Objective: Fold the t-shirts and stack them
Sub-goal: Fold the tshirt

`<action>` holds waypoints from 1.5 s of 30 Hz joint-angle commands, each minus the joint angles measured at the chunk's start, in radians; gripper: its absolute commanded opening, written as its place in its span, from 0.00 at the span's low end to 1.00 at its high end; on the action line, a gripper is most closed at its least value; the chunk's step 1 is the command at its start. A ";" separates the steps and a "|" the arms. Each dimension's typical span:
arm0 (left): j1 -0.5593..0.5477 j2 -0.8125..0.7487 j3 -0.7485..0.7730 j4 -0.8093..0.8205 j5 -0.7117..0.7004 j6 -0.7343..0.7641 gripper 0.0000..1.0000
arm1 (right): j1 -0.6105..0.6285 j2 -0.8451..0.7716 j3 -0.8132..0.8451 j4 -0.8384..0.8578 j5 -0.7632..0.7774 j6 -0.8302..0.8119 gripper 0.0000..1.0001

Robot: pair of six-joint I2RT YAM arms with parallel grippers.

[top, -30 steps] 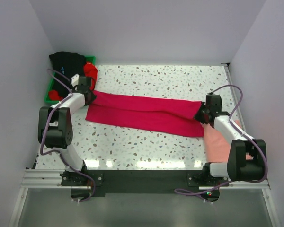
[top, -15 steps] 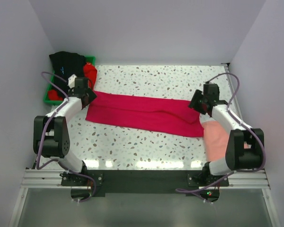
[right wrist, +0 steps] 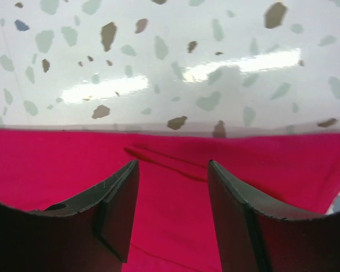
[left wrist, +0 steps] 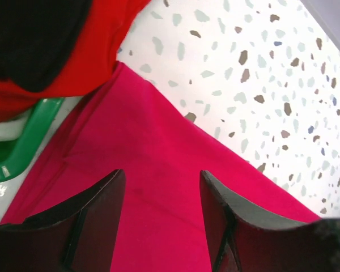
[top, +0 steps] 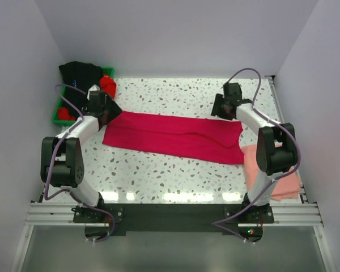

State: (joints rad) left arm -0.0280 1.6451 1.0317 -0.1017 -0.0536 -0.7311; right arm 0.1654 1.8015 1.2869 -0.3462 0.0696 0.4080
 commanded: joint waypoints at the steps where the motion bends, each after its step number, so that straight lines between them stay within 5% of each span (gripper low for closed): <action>1: -0.010 -0.007 -0.004 0.085 0.090 0.033 0.60 | 0.052 0.048 0.084 -0.007 0.010 -0.049 0.56; 17: -0.021 -0.016 -0.021 0.134 0.139 0.030 0.61 | 0.143 0.179 0.131 -0.004 0.079 -0.083 0.57; 25: -0.021 -0.014 -0.027 0.132 0.141 0.025 0.60 | 0.163 0.121 0.071 0.004 0.122 -0.035 0.14; 28: -0.021 -0.016 -0.030 0.132 0.141 0.024 0.60 | 0.166 0.075 0.026 0.015 0.118 -0.012 0.06; 45: -0.024 -0.018 -0.036 0.137 0.149 0.013 0.59 | 0.285 -0.215 -0.260 0.095 0.107 0.129 0.01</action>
State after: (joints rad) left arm -0.0471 1.6451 1.0000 -0.0162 0.0799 -0.7181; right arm 0.4141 1.6447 1.0584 -0.3038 0.1635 0.4805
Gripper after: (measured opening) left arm 0.596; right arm 0.025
